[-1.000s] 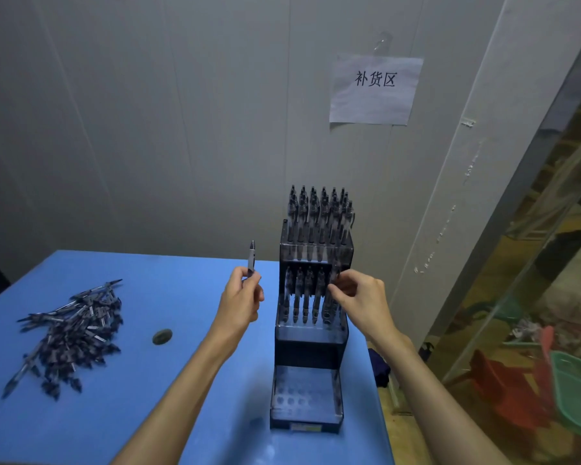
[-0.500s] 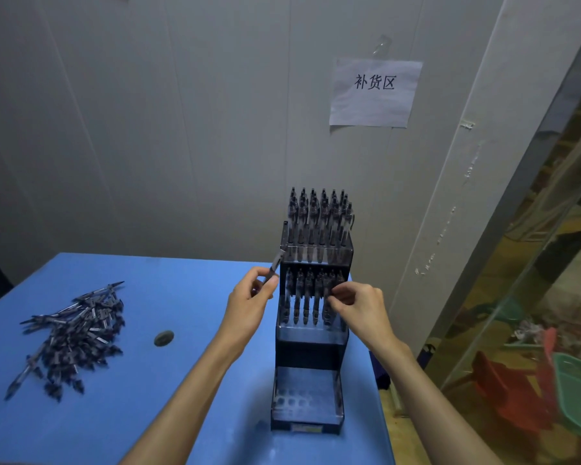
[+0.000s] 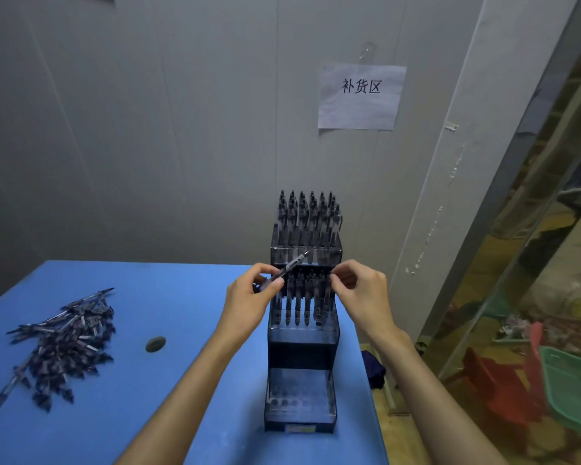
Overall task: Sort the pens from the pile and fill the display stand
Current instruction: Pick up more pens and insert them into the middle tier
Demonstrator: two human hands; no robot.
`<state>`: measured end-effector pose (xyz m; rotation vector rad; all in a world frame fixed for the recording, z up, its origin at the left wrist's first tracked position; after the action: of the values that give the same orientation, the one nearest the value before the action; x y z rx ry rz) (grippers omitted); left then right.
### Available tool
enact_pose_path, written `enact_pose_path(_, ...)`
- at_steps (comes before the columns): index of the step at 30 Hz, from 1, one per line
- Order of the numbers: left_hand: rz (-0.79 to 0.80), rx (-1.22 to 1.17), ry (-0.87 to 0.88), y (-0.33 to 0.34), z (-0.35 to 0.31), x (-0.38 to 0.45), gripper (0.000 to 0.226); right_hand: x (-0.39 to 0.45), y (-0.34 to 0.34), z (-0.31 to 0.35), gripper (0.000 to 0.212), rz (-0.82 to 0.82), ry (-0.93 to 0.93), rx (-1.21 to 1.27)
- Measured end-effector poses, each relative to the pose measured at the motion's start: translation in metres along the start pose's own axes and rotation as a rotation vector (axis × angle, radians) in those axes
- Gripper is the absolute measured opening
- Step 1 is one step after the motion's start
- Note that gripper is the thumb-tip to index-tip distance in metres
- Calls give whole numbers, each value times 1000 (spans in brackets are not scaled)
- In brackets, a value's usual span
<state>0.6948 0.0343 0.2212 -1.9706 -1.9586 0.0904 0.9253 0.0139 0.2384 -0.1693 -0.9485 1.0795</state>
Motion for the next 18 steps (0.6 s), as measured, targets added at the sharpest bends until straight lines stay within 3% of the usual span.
enact_pose_path(5,-15,4,2,2,0,0,2,-7,30,-14,23,211,119,-104)
enact_pose_path(14,28,3,-18,6,4,-2,3,-8,38,-22,17,211,143,-175)
enact_pose_path(18,39,-5,-28,6,6,-2,3,-14,46,-29,16,299,112,-184)
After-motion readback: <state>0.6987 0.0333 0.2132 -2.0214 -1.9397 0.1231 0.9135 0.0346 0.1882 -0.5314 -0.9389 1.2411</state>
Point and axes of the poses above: each hand's wrist, its own x-axis towards the middle knuckle, its own y-axis out of the palm, z = x × y, the point moved 7 cm from there along x, towards the middle knuckle, and after that the axes turned 3 degrees about -y, right-handed, at the moved point
